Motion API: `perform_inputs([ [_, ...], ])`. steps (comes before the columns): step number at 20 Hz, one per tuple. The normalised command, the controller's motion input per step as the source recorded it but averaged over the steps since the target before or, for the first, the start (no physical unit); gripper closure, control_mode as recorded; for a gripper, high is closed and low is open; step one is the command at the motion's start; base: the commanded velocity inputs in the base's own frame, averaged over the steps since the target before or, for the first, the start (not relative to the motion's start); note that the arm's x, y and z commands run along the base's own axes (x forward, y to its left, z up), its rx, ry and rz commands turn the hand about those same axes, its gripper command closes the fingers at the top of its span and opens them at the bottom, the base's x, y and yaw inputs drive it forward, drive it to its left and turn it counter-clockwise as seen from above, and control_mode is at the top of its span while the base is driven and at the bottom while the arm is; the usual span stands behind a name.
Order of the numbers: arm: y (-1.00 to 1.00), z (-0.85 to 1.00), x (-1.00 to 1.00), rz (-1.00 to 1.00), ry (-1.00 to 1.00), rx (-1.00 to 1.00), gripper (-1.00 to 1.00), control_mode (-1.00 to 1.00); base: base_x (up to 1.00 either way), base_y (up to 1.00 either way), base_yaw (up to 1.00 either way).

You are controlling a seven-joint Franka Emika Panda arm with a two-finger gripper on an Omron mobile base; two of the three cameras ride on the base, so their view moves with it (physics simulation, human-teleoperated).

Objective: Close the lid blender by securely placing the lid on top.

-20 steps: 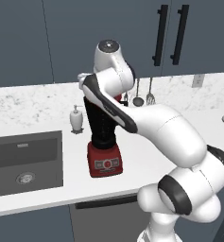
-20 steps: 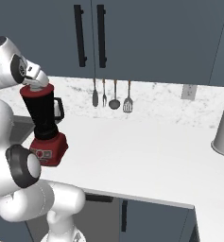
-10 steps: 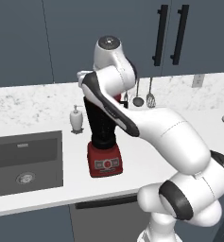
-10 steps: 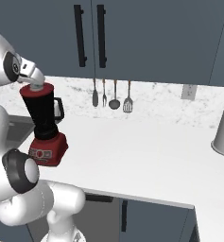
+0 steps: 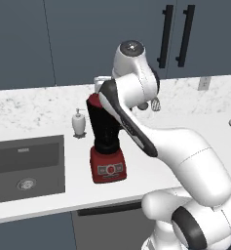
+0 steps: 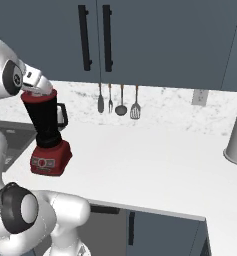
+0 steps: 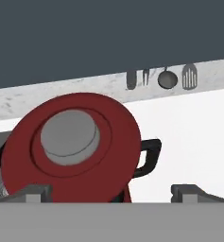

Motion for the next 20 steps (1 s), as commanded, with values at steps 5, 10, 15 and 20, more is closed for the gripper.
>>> perform_inputs([
  [5, -1.0, -0.09, 0.0, 0.0, -0.01, 0.0, -1.0, -1.0, 0.0, 0.0, 0.0],
  [10, -0.72, -0.33, 0.0, 0.0, 0.0, -0.03, -1.0, -1.0, 0.0, 0.0, 0.0],
  [15, -0.36, -0.33, 0.0, 0.01, 0.0, -0.1, -1.0, -1.0, 0.0, 0.0, 0.0],
  [20, -0.62, -0.48, 0.0, 0.03, 0.01, -0.05, -1.0, -1.0, 0.0, 0.0, 0.0],
])
